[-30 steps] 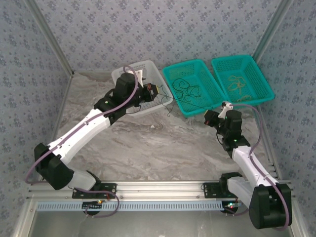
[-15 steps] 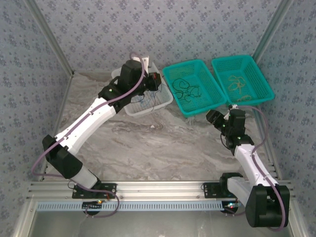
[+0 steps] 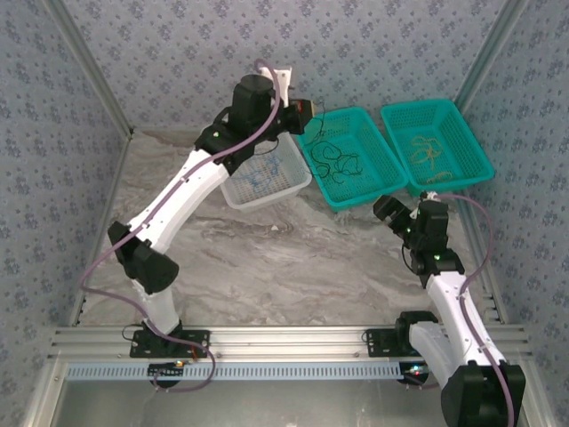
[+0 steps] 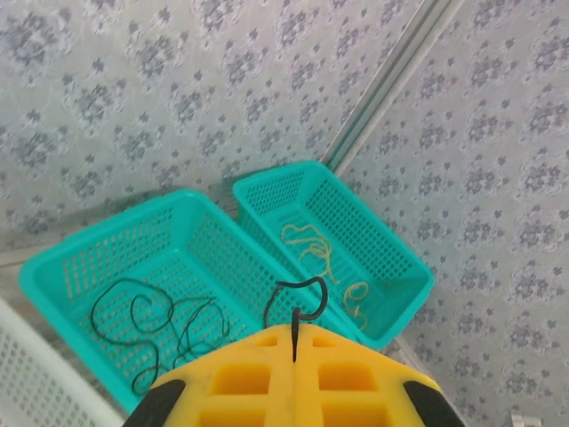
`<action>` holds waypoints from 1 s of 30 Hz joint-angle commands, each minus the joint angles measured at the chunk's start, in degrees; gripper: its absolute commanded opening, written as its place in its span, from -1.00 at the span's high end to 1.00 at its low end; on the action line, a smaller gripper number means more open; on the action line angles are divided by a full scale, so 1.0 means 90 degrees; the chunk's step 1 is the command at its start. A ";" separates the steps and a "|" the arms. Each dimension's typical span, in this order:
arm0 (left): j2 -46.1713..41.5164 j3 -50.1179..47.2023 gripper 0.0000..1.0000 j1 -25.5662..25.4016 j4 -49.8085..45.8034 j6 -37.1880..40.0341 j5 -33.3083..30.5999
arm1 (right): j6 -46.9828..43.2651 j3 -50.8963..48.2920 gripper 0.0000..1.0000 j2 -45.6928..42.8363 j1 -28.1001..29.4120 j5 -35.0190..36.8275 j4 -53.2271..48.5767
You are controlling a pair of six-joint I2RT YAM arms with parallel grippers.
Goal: Untangle the cables
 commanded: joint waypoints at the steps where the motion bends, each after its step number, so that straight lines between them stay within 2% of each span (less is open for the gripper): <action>1: 0.0312 0.0830 1.00 -0.0085 -0.0073 0.0259 0.0306 | -0.0059 0.0114 -1.00 -0.0113 -0.0036 0.0221 -0.0407; 6: 0.0996 0.1601 1.00 -0.0161 0.0110 0.0447 0.0369 | -0.0099 0.0149 -1.00 -0.0230 -0.0042 0.0263 -0.0621; 11: 0.1889 0.2446 1.00 -0.0154 0.0166 0.0633 0.0073 | -0.0120 0.0175 -1.00 -0.0370 -0.0051 0.0254 -0.0848; 17: 0.2932 0.3249 1.00 -0.0156 0.0307 0.0619 0.0045 | -0.0199 0.0226 -1.00 -0.0517 -0.0062 0.0239 -0.1167; 24: 0.3624 0.3329 1.00 -0.0159 0.0518 0.0366 0.0076 | -0.0196 0.0198 -1.00 -0.0647 -0.0079 0.0302 -0.1424; 30: 0.4168 0.3329 1.00 -0.0146 0.0340 -0.0209 0.0248 | -0.0196 0.0187 -1.00 -0.0660 -0.0089 0.0288 -0.1450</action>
